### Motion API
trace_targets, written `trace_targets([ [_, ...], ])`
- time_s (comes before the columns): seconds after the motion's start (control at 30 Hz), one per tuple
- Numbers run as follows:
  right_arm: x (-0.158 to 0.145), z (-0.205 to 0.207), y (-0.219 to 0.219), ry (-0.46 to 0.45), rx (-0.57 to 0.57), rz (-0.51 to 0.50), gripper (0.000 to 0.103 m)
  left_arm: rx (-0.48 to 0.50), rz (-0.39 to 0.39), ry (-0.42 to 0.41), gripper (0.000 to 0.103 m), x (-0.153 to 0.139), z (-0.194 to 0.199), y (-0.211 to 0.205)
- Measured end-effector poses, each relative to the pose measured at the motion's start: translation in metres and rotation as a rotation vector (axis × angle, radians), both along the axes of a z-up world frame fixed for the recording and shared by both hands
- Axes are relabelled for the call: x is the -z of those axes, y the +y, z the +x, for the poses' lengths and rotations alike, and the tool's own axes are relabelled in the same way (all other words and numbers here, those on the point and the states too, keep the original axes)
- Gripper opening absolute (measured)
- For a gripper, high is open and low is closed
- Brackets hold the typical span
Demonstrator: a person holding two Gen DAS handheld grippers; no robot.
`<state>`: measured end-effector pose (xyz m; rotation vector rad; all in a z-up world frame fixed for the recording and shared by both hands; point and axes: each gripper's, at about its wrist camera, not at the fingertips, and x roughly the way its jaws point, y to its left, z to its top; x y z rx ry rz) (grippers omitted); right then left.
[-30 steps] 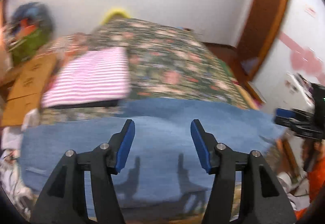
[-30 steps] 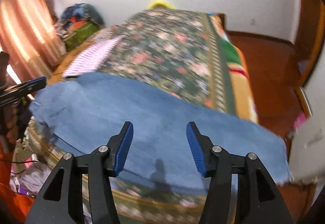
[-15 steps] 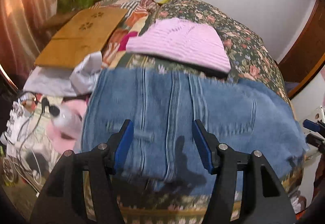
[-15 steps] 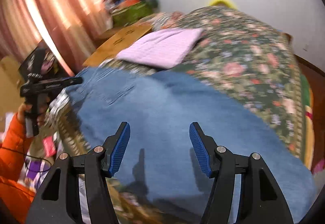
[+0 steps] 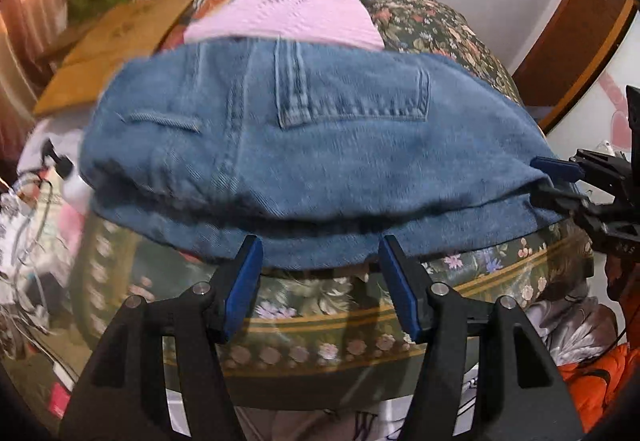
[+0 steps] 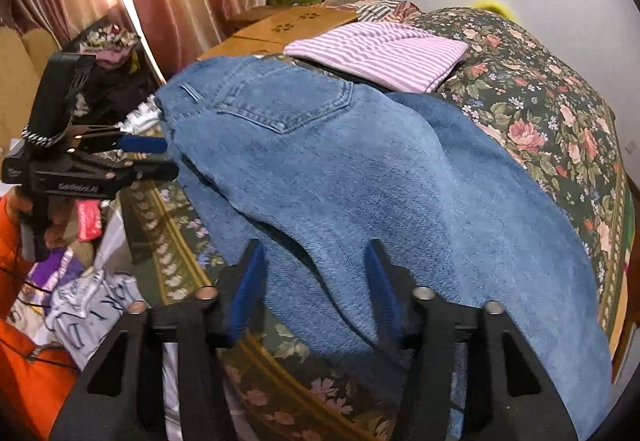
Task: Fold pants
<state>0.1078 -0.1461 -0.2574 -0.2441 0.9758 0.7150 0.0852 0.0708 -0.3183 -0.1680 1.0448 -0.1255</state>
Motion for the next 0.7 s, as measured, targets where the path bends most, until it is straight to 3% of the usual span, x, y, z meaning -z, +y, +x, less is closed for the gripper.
trace_targets([
  [0.23, 0.002, 0.001, 0.013, -0.071, -0.038, -0.058, 0.013, 0.001, 0.028, -0.057, 0.060, 0.000, 0.004, -0.010],
  [0.33, -0.001, -0.004, 0.015, -0.095, -0.068, -0.062, 0.010, -0.022, 0.055, -0.067, 0.046, -0.001, 0.007, -0.007],
  [0.37, -0.002, -0.005, 0.014, -0.088, -0.075, -0.047, 0.010, -0.030, 0.053, -0.068, 0.034, 0.000, 0.008, -0.004],
  [0.43, -0.004, -0.005, 0.009, -0.068, -0.080, -0.009, 0.009, -0.035, 0.036, -0.065, 0.022, 0.001, 0.009, 0.001],
  [0.5, -0.007, -0.006, 0.006, -0.063, -0.078, 0.010, 0.009, -0.063, 0.047, -0.073, 0.003, 0.001, 0.010, 0.007],
  [0.7, -0.013, -0.013, 0.004, -0.059, -0.091, 0.047, 0.009, -0.086, 0.062, -0.109, 0.001, -0.015, -0.001, 0.016],
])
